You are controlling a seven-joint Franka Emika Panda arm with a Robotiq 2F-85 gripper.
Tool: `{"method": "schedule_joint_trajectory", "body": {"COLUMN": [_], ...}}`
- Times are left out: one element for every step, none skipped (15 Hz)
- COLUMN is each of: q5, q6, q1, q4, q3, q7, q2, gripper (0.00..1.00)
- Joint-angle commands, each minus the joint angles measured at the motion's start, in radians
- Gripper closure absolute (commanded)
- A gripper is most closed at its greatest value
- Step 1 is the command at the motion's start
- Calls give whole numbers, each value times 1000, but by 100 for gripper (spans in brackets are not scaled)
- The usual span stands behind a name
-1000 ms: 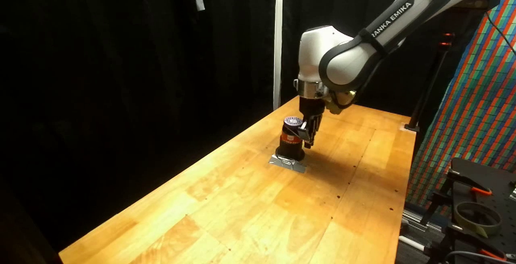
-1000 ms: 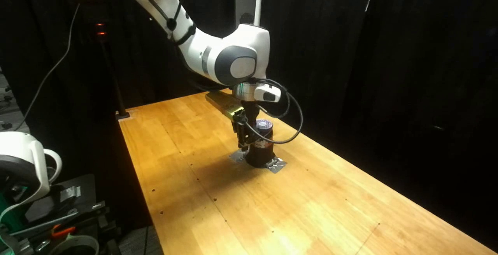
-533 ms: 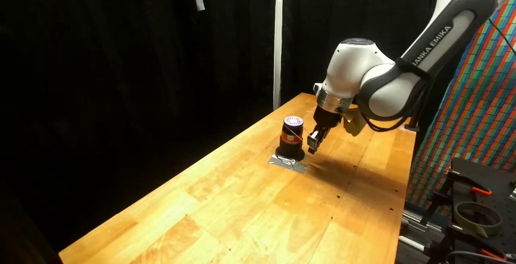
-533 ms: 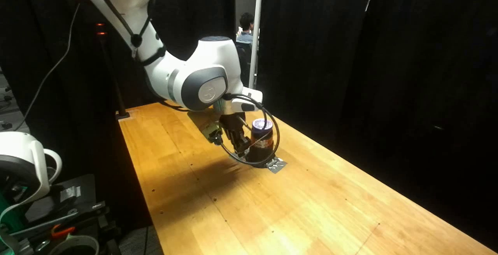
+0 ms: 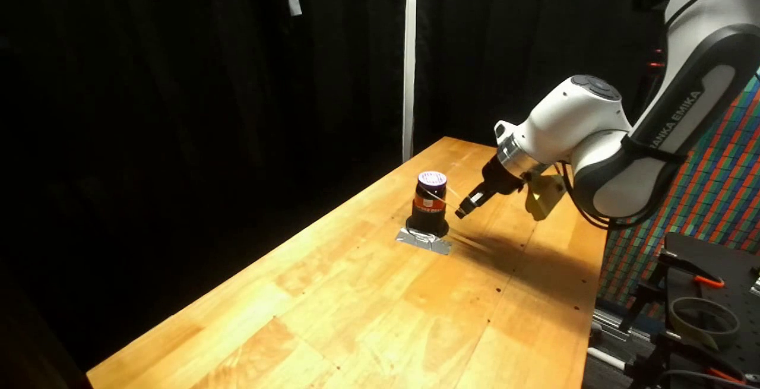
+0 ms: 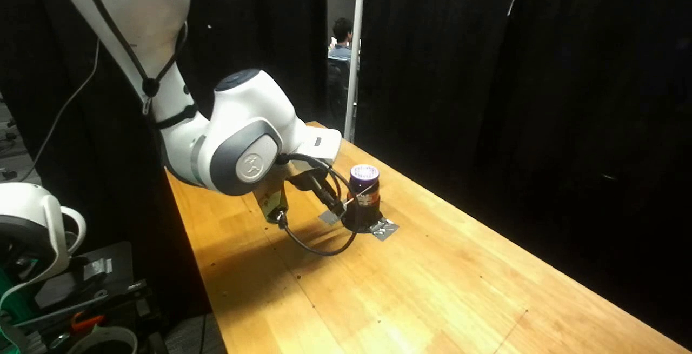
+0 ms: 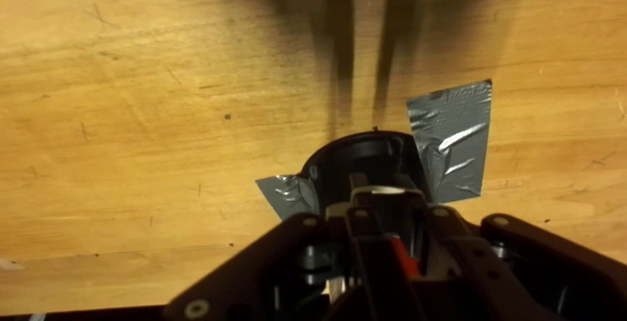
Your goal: Put the elastic around the bottle
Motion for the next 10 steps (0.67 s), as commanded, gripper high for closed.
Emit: {"method": "schedule_joint_trajectory", "body": {"q5": [135,178,226,273,324,369,417,454,582,636], "q6": [229,282,347,403,466,514,565,601,656,704], "q1": [186,217,249,273,293,309,326,336,191,181], "q4": [-81,-96,-109,-118,-124,-126,-128,-126,-115,-108], "q3": [-121,-128,-128,-121,-110,-98,-90,-79,99,131], "q7": [-4,-8,-5,4,16,23,30,33,-118,-123], "q2": [74,92,121,147,175,199,222,242,213,231], "gripper": [80,80,81,80,81,81,81,81,82,82]}}
